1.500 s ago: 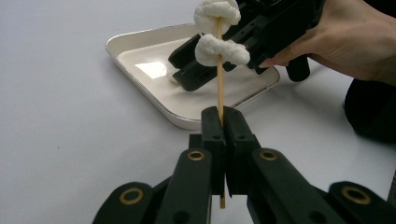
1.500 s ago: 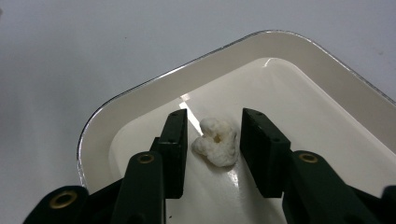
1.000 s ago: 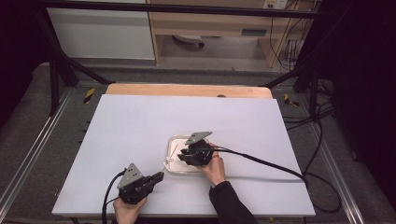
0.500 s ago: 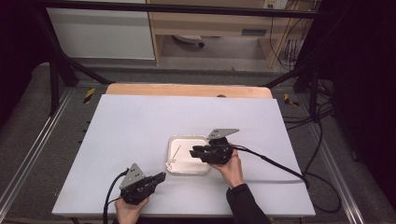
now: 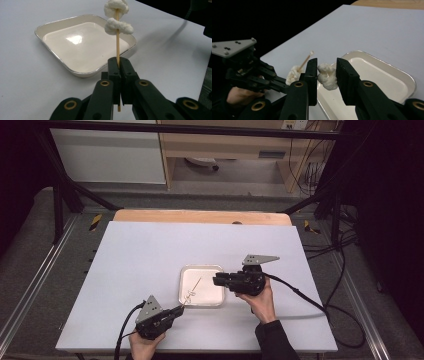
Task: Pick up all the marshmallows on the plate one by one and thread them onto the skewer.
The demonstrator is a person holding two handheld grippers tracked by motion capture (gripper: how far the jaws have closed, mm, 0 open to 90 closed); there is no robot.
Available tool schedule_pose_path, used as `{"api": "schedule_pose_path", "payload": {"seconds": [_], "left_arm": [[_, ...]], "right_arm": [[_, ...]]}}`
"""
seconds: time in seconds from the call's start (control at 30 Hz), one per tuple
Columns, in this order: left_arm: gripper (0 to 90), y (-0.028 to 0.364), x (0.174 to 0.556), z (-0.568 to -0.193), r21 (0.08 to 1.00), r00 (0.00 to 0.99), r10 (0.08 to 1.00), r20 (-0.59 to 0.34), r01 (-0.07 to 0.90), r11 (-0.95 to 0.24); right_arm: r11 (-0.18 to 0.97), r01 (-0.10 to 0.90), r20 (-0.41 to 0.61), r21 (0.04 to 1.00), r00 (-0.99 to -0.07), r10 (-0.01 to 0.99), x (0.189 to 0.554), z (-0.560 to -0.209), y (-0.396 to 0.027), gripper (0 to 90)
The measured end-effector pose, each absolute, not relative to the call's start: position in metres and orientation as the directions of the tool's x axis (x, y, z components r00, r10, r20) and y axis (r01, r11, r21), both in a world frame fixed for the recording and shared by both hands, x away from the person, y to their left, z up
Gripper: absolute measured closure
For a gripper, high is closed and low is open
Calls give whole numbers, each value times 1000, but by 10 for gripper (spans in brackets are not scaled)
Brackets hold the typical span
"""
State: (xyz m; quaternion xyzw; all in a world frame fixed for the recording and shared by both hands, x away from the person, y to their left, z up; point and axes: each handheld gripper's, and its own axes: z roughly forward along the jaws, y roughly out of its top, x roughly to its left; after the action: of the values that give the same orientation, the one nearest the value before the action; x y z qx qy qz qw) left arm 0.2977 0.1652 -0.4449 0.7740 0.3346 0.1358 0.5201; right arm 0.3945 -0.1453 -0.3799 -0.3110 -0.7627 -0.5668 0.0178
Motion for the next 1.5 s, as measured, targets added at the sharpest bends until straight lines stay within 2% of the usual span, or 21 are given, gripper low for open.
{"api": "schedule_pose_path", "payload": {"seconds": [0.47, 1.1, 1.5], "left_arm": [[881, 149, 294, -446, 899, 769, 628, -117, 351, -262], [882, 146, 294, -445, 903, 778, 619, -105, 336, -269], [885, 141, 295, -446, 876, 793, 608, -40, 321, -360]], "right_arm": [[80, 524, 459, 848, -802, 381, 396, -371, -149, 708], [107, 566, 503, 817, -791, 348, 399, -379, -142, 719], [130, 592, 529, 796, -783, 327, 396, -386, -137, 771]]}}
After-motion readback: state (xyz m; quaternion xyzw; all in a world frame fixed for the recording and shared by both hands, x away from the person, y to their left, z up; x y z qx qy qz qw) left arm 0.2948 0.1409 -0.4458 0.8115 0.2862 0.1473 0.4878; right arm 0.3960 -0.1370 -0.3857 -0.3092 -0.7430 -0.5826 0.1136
